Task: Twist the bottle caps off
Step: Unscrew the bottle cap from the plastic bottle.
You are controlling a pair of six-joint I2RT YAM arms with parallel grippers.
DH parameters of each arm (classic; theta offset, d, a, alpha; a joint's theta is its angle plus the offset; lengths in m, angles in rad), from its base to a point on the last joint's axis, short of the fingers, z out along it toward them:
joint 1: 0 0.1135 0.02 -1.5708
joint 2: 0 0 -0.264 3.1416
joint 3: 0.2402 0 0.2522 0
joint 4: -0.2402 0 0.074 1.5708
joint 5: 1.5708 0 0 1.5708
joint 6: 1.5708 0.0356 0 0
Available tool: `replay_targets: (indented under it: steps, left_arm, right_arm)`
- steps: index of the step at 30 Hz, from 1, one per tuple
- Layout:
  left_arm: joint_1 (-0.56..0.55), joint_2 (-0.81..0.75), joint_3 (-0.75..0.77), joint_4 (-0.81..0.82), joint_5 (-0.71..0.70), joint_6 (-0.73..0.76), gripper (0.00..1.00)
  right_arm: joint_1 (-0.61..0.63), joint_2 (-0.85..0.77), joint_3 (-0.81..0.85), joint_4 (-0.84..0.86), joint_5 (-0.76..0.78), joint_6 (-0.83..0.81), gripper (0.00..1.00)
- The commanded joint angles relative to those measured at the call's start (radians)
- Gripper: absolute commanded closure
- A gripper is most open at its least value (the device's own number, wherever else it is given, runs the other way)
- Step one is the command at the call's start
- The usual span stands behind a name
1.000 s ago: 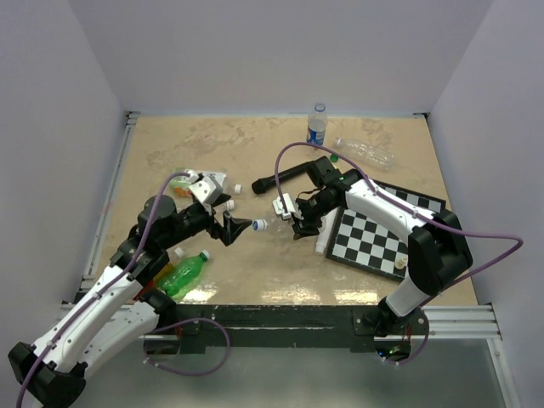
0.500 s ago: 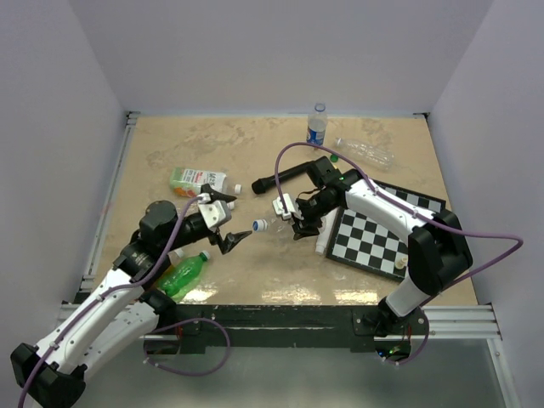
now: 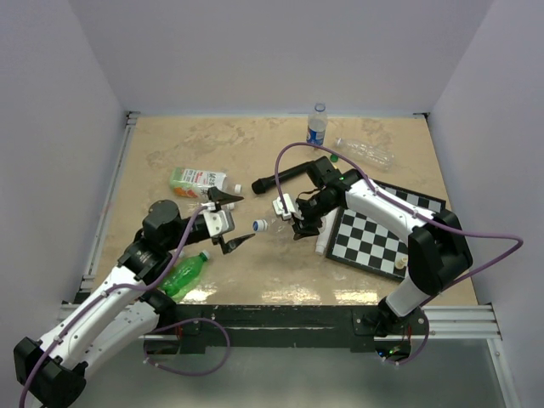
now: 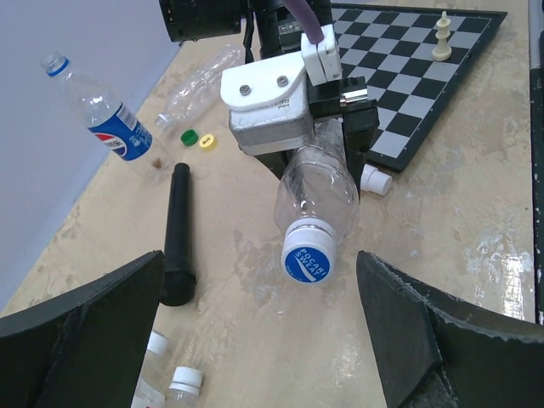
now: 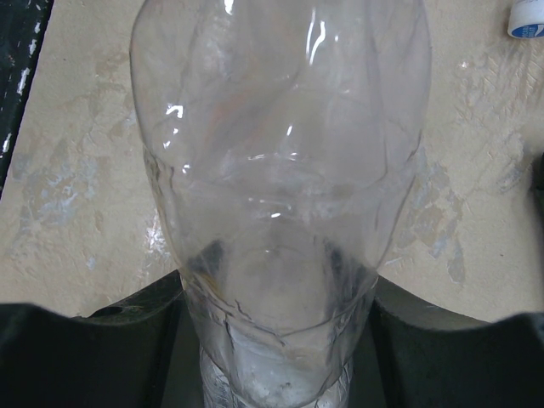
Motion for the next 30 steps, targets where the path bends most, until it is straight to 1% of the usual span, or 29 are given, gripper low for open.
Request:
replay_targets:
  steps: [1, 16, 30]
  left_arm:
    - [0.000, -0.022, -0.020, 0.063, 0.033, 0.048, 0.02]
    - [0.000, -0.010, -0.035, 0.074, 0.039, 0.063, 0.02]
    - [0.001, 0.030, -0.041, 0.119, 0.108, 0.051, 0.03]
  right_arm:
    - [0.007, -0.018, 0.023, -0.014, -0.021, -0.018, 0.91]
    - [0.007, -0.019, 0.023, -0.013, -0.021, -0.020, 0.91]
    - [0.011, -0.019, 0.023, -0.014, -0.023, -0.023, 0.91]
